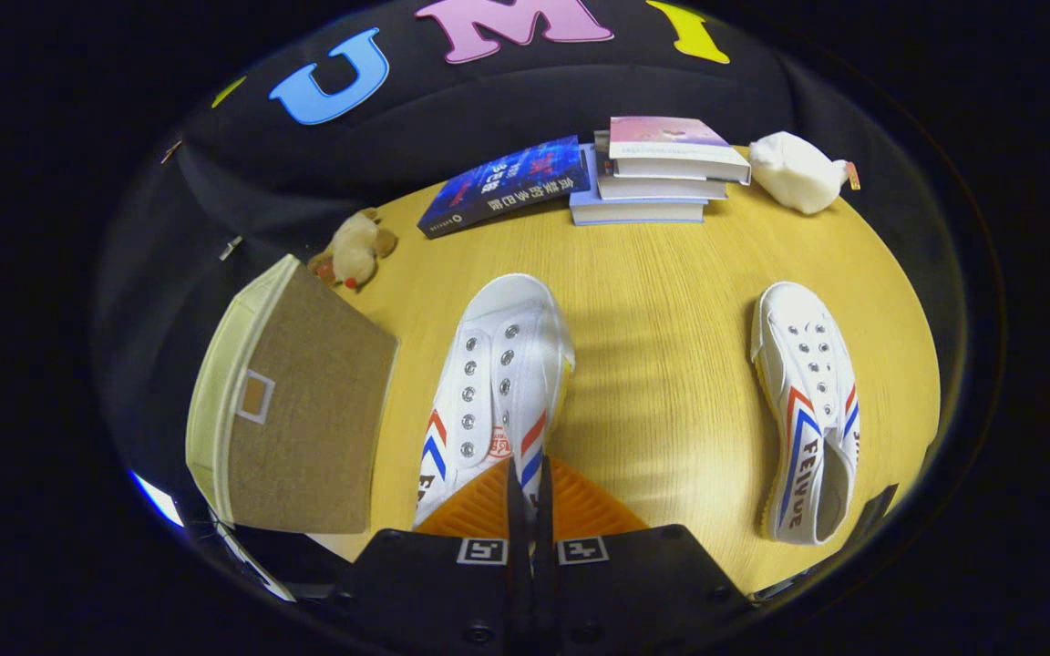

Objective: Open the storage box then place both shoes into the box .Put the left shoe in first, then the right shoe, with the right side of both shoes facing outward in a uniform manner.

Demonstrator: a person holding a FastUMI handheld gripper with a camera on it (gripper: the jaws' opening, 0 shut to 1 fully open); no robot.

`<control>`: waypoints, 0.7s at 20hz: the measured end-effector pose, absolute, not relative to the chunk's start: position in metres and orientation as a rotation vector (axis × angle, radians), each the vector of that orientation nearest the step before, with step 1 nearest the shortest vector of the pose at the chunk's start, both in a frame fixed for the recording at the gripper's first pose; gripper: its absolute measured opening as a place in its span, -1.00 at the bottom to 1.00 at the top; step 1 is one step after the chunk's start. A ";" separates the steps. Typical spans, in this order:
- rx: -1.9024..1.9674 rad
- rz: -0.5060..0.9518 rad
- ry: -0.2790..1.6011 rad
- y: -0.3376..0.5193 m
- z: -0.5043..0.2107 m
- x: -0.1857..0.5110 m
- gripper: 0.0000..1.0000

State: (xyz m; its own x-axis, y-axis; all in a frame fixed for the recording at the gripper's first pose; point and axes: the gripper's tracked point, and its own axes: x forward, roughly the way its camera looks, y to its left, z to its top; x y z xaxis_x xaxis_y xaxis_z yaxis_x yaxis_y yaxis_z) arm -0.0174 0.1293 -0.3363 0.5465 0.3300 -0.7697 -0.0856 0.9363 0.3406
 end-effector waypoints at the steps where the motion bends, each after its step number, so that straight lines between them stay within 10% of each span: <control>1: 0.281 0.257 0.951 0.132 -0.319 -0.019 -0.90; 14: 0.458 0.499 0.851 0.283 -0.149 -0.019 -0.90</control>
State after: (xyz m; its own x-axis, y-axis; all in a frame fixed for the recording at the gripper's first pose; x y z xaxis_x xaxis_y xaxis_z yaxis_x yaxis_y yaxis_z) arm -0.0191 0.2830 -0.1494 0.5596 0.5827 -0.5892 -0.2297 0.7922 0.5653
